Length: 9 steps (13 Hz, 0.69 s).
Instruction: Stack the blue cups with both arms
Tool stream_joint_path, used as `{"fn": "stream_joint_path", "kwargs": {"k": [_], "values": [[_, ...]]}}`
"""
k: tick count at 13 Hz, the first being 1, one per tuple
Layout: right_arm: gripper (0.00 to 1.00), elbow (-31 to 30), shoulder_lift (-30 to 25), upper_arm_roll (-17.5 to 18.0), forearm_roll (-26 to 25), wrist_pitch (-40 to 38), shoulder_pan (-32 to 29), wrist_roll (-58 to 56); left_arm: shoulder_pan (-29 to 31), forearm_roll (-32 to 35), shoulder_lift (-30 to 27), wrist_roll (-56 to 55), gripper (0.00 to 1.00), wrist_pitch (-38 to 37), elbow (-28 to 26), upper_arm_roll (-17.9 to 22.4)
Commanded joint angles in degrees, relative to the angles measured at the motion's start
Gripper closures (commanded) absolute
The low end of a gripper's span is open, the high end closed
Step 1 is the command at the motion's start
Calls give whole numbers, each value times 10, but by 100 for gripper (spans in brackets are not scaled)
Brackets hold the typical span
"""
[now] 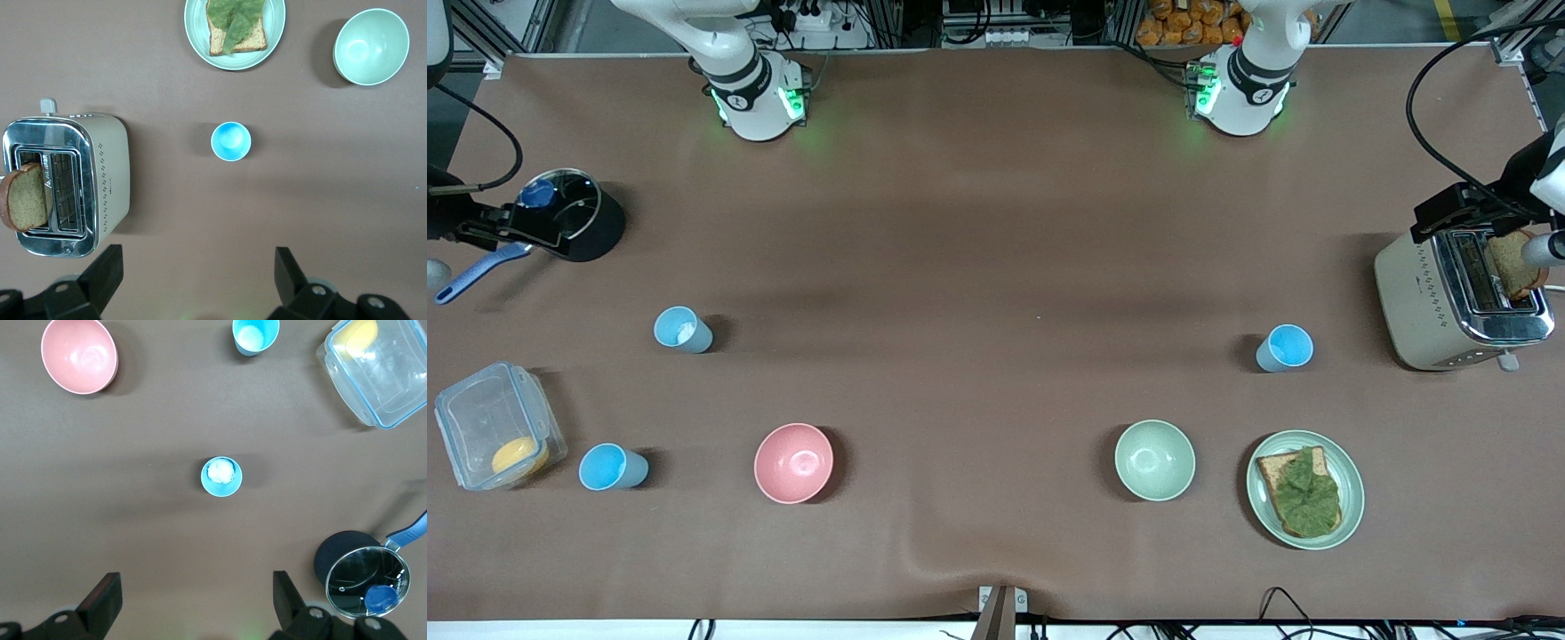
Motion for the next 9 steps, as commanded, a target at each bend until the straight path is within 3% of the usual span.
{"fn": "stream_joint_path", "kwargs": {"k": [1, 6, 9], "values": [[0, -1, -2, 6, -5, 2, -3, -7, 1, 6, -1, 14, 0, -3, 7, -2], [0, -2, -1, 4, 1, -2, -9, -12, 8, 6, 24, 21, 0, 12, 3, 0], [0, -3, -1, 3, 1, -2, -9, -14, 9, 14, 64, 21, 0, 89, -38, 1]]}}
